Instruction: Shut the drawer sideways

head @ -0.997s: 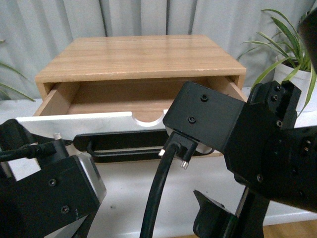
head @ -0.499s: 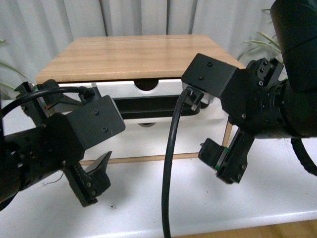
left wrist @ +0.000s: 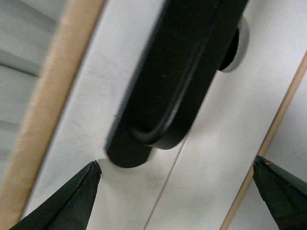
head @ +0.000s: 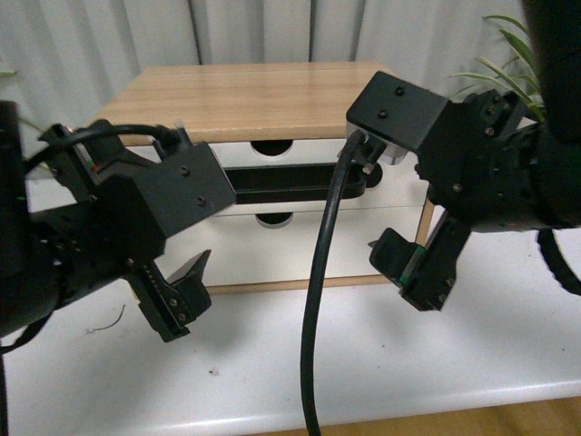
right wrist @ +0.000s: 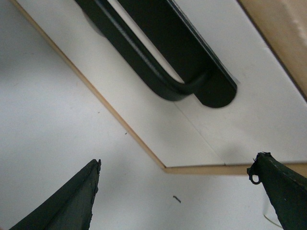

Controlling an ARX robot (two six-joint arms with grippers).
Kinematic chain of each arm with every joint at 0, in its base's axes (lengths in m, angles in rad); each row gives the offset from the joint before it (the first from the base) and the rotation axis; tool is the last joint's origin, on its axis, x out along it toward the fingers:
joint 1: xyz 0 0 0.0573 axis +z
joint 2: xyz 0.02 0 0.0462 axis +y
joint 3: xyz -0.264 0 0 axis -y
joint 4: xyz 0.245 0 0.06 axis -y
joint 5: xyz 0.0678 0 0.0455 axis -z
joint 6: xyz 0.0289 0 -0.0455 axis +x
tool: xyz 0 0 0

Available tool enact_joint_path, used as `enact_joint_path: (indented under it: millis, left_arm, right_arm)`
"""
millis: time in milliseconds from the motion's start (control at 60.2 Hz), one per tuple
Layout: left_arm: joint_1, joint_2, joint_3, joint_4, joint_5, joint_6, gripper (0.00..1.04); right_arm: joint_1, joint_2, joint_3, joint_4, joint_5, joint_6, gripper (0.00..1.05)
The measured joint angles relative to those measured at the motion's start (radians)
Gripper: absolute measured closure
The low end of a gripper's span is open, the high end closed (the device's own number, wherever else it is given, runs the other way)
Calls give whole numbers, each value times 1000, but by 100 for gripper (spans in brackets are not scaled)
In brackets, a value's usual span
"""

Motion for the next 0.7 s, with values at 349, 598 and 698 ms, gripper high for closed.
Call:
enact_joint_path:
  millis: [349,598,698]
  left_arm:
    - [-21,-687,-414,-311,-26,-334,7]
    - [246,-1439,-510,-823,87,-715,7]
    - [283,-1585,-536,-911,96,-860,7]
  right_arm:
    - [-48,-556,-445,71,126,196,7]
    - [-140,-1093,-680,-89,311,487,7]
    - [-139,-1181,-705,-90,351,567,7]
